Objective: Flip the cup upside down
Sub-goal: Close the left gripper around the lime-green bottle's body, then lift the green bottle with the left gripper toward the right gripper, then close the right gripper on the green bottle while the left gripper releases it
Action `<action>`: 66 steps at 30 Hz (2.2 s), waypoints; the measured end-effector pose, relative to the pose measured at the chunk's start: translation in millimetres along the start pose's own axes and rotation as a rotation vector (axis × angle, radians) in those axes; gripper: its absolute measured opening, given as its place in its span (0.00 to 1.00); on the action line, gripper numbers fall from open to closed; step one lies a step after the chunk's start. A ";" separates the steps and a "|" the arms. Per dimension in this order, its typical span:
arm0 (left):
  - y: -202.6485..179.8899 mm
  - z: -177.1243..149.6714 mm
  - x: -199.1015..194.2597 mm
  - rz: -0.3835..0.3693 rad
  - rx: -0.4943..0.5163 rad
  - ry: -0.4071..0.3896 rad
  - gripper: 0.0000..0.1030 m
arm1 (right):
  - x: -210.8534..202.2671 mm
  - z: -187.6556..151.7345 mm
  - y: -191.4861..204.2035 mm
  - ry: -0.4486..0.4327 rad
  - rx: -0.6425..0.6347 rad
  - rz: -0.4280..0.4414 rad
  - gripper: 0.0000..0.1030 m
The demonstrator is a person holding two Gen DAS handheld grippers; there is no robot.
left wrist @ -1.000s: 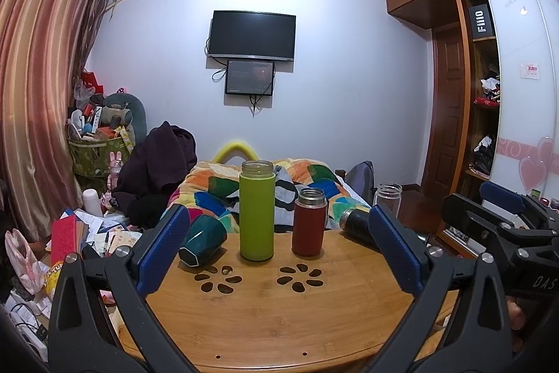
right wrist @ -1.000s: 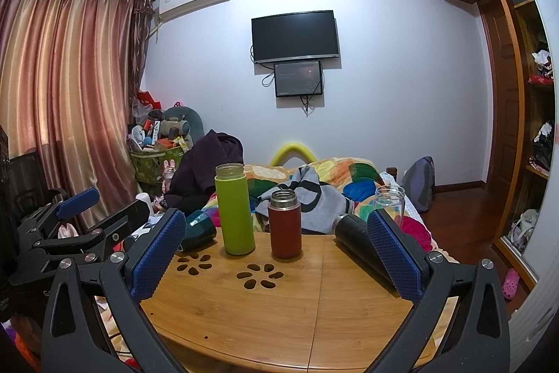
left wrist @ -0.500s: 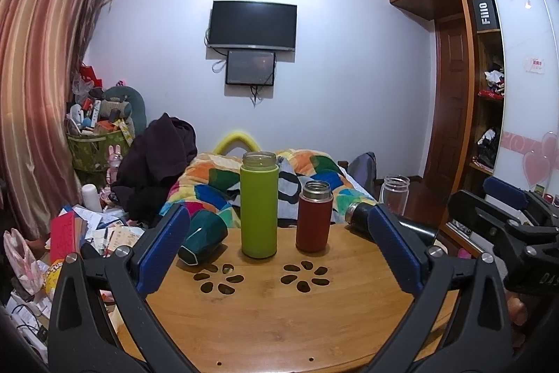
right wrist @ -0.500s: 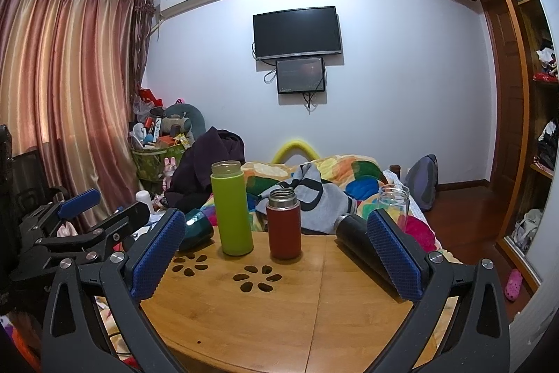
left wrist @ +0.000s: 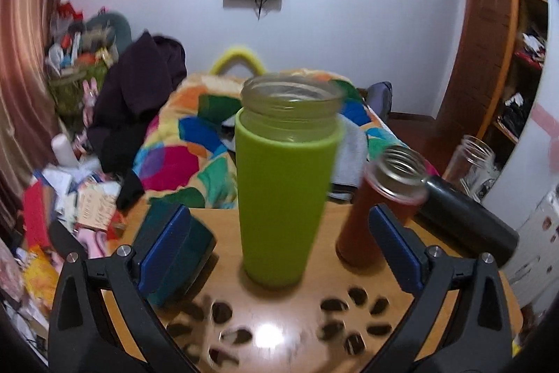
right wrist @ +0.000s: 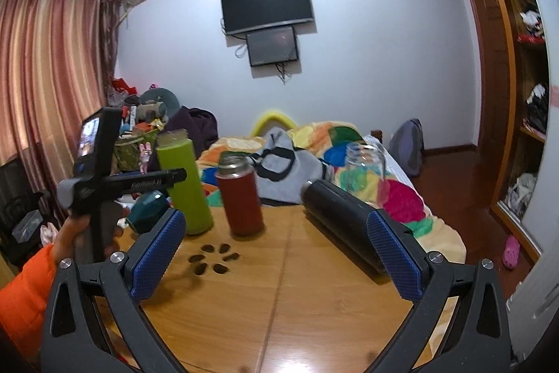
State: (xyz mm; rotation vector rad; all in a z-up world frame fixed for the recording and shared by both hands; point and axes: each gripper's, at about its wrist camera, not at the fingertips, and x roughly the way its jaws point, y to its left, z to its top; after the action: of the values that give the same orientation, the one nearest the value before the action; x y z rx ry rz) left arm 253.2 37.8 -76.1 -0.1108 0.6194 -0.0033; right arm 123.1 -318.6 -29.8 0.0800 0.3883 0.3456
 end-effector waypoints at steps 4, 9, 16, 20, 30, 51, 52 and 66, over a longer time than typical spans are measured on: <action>2.3 4.5 24.5 -0.020 -0.021 0.046 0.70 | 9.5 -6.8 -16.2 0.030 0.028 -0.010 1.00; -10.0 2.4 20.2 0.003 0.027 0.028 0.62 | 17.8 -11.9 -27.5 0.062 0.058 -0.001 1.00; -15.8 -3.8 -7.2 -0.070 0.072 0.074 0.61 | 19.3 -14.0 -20.0 0.062 0.024 0.002 1.00; -25.0 -19.9 -35.0 -0.120 0.120 0.090 0.61 | 16.8 -19.3 -13.1 0.060 -0.006 0.015 1.00; -63.0 -59.7 -95.5 -0.301 0.229 0.091 0.61 | 9.1 -45.2 -3.7 0.076 -0.046 0.059 1.00; -72.0 -79.1 -129.6 -0.447 0.239 0.039 0.61 | 41.0 -81.2 48.7 0.152 -0.209 0.247 0.99; -66.7 -79.4 -135.0 -0.457 0.234 0.024 0.61 | 43.1 -81.7 51.1 0.151 -0.217 0.253 0.98; -7.0 -83.4 -141.2 -0.398 0.091 -0.022 0.61 | 78.8 -90.7 69.1 0.249 -0.215 0.299 0.64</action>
State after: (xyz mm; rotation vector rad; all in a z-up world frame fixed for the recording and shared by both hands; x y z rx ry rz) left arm 90.1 27.4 -61.1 -0.1441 0.5659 -0.4138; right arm 134.9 -225.6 -131.9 -0.1184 0.5852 0.6939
